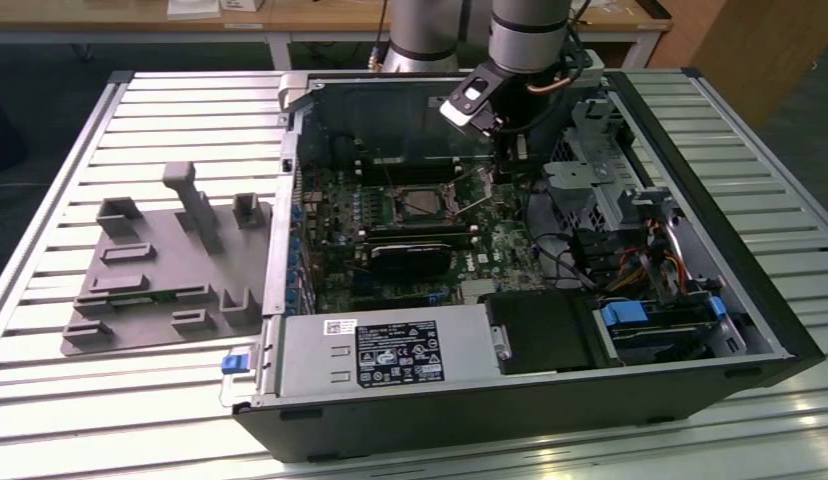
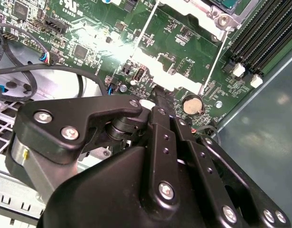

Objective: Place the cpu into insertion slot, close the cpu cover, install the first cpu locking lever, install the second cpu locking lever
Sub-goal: 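Close the cpu cover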

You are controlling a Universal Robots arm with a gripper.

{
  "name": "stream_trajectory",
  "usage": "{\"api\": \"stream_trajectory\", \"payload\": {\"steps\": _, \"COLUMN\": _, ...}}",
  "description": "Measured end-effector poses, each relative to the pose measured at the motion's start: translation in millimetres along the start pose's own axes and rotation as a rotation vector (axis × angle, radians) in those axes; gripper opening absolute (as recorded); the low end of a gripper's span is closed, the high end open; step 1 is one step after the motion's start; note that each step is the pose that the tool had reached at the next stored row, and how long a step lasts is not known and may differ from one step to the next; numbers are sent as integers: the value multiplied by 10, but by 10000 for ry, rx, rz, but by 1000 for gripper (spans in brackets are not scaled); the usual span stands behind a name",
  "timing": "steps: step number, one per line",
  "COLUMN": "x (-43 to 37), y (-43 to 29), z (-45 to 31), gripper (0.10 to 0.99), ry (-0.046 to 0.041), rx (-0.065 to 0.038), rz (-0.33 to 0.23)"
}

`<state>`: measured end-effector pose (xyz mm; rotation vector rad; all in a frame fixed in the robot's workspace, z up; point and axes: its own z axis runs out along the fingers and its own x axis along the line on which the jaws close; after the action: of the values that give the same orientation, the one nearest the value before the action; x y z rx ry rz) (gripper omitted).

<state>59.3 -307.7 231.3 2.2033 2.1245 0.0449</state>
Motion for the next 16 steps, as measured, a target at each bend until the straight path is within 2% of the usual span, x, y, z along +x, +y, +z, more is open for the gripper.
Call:
{"api": "stream_trajectory", "payload": {"steps": 2, "x": 0, "y": 1, "z": 1, "gripper": 102, "ry": 1, "rx": 55, "rz": -4}}
{"api": "stream_trajectory", "payload": {"steps": 5, "x": 0, "y": 6, "z": 3, "gripper": 102, "ry": -13, "rx": 383, "rz": -14}}
{"api": "stream_trajectory", "payload": {"steps": 9, "x": 1, "y": 9, "z": 6, "gripper": 102, "ry": -27, "rx": 710, "rz": -26}}
{"api": "stream_trajectory", "payload": {"steps": 12, "x": 1, "y": 16, "z": 8, "gripper": 102, "ry": -54, "rx": 1103, "rz": -42}}
{"api": "stream_trajectory", "payload": {"steps": 14, "x": 1, "y": 18, "z": 9, "gripper": 102, "ry": -66, "rx": 1285, "rz": -48}}
{"api": "stream_trajectory", "payload": {"steps": 16, "x": 1, "y": 18, "z": 9, "gripper": 102, "ry": -66, "rx": 1318, "rz": -50}}
